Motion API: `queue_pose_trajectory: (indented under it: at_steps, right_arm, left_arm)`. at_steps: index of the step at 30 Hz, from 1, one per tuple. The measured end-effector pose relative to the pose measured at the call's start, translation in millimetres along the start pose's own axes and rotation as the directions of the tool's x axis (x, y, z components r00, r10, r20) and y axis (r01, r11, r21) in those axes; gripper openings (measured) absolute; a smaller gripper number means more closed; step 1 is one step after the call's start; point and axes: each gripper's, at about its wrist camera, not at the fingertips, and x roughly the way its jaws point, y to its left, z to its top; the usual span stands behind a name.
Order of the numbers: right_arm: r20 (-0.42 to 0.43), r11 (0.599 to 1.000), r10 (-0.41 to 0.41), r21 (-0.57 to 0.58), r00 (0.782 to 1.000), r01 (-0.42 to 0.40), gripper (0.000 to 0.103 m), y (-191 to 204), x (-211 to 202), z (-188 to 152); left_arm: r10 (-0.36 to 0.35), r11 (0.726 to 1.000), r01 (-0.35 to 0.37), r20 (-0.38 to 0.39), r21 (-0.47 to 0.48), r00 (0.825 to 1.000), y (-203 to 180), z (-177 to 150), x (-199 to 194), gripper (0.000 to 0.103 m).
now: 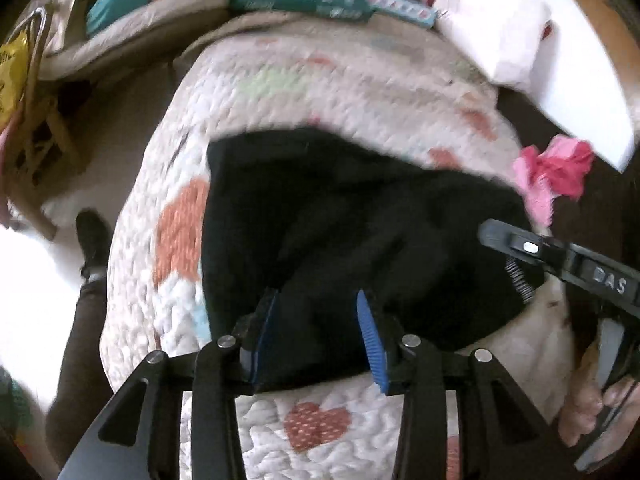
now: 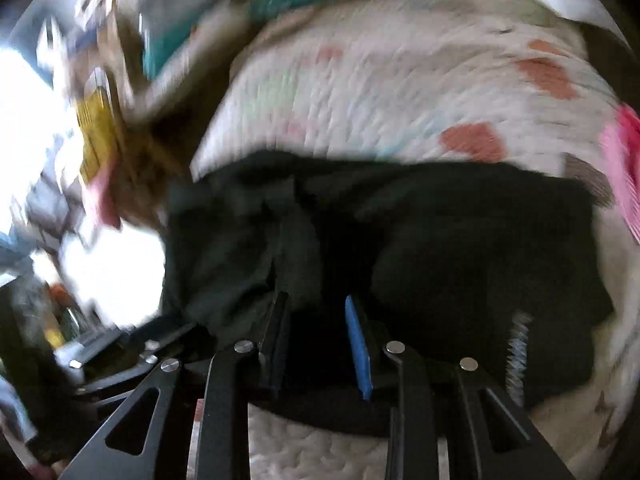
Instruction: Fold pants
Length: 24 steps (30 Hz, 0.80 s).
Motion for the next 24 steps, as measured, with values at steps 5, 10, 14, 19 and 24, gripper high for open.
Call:
queue_pose_trajectory:
  at_steps: [5, 10, 14, 19, 24]
  right_arm:
    - [0.317, 0.973, -0.1, 0.228, 0.943, 0.027, 0.071, -70, -80, -29]
    - [0.339, 0.898, -0.198, 0.44, 0.92, 0.031, 0.072, -133, -93, -43]
    - [0.298, 0.845, -0.14, 0.534, 0.944, -0.043, 0.072, -154, -72, -57]
    - [0.25, 0.844, -0.088, 0.532, 0.964, -0.061, 0.072, -150, -42, -56]
    - [0.253, 0.881, -0.139, 0.473, 0.957, 0.003, 0.072, -138, -24, -45]
  left_arm:
    - [-0.074, 0.991, 0.07, 0.029, 0.116, 0.997, -45, 41, -6, 0.045]
    - [-0.203, 0.954, 0.205, -0.029, 0.218, 0.979, -112, 76, 20, 0.049]
    - [-0.235, 0.922, 0.25, -0.084, 0.295, 0.968, -164, 91, 55, 0.05]
    - [-0.251, 0.896, 0.299, -0.182, 0.329, 0.951, -205, 105, 110, 0.05]
    - [-0.211, 0.869, 0.307, -0.271, 0.389, 0.939, -232, 109, 161, 0.055]
